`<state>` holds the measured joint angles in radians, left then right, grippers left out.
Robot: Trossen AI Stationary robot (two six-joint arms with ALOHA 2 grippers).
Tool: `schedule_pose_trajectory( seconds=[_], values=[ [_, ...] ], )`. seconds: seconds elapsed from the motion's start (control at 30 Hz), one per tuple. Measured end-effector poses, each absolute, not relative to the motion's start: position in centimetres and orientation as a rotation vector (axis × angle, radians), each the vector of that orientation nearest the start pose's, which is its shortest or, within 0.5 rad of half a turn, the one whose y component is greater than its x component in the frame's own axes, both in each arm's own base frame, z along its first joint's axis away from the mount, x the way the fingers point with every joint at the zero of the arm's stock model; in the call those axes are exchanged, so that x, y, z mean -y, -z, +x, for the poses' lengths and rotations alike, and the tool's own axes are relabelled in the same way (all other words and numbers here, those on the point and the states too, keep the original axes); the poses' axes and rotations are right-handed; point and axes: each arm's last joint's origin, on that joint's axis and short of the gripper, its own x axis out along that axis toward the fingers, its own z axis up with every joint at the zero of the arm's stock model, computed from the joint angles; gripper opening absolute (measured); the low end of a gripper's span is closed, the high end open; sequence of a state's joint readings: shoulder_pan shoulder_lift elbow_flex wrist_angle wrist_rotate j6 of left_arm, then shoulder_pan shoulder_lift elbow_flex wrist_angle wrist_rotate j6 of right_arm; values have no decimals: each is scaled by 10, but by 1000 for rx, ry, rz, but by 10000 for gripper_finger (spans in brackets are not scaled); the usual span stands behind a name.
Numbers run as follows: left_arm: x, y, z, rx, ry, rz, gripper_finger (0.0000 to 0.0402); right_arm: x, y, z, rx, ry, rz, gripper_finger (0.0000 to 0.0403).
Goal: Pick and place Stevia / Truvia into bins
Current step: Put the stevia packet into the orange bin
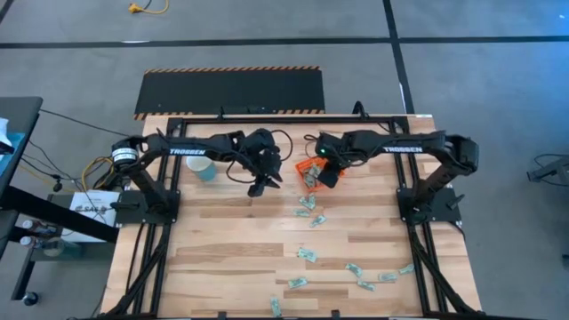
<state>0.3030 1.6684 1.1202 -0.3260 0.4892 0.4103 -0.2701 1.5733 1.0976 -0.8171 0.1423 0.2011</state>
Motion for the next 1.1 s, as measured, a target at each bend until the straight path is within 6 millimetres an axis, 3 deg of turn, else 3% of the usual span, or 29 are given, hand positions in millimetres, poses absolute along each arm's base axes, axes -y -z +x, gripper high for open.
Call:
schedule_pose_trajectory(
  seconds=[0.23, 0.47, 0.63, 0.83, 1.1],
  values=[
    [-73, -219, 340, -721, 414, 159, 102, 42, -230, 250, -1104, 525, 109, 100],
    [-58, -223, 349, -651, 428, 173, 102, 15, -222, 210, -783, 447, 165, 100],
    [-39, -212, 366, -622, 404, 228, 102, 5, -218, 191, -637, 385, 176, 100],
    [-20, -179, 385, -668, 303, 323, 103, 1, -220, 182, -580, 424, 148, 100],
    [-6, -156, 395, -702, 351, 271, 113, 2, -219, 186, -563, 464, 113, 100]
  ],
)
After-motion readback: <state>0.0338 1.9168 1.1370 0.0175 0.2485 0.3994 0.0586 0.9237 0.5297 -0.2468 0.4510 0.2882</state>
